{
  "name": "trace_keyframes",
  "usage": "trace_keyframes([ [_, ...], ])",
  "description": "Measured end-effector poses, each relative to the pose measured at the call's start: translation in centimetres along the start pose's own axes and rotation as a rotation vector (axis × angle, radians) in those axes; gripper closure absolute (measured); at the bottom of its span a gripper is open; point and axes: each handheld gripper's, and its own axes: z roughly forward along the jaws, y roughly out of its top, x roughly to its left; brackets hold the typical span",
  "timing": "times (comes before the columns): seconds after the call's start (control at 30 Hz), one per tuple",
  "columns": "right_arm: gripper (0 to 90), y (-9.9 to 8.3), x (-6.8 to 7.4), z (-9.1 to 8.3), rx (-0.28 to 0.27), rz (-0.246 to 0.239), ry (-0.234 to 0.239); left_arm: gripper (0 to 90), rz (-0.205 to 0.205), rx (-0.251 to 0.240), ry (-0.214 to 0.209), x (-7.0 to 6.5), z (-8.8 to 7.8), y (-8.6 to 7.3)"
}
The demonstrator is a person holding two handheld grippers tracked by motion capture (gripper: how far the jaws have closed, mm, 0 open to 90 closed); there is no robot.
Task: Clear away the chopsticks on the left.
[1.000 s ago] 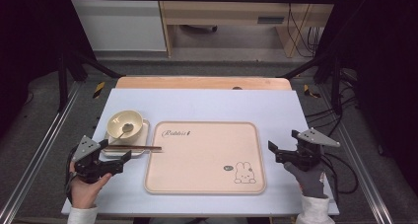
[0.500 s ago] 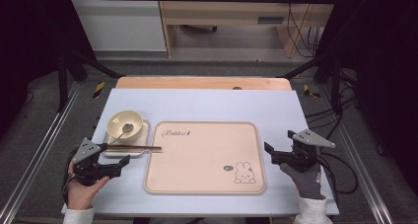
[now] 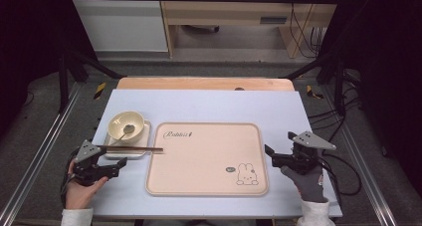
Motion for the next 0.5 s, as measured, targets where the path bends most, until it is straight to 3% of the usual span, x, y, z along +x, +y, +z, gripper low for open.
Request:
trace_keyframes([
  [0.27, 6.5, 0.0, 0.1, 0.1, -0.003, -0.001, -0.006, 24.9, 0.0, 0.004, 0.032, 0.9, 1.0, -0.1],
  [0.5, 6.8, -0.1, 0.2, 0.4, 0.007, -0.005, -0.007, 34.2, 0.023, 0.019, 0.064, 1.6, 2.3, 0.0],
])
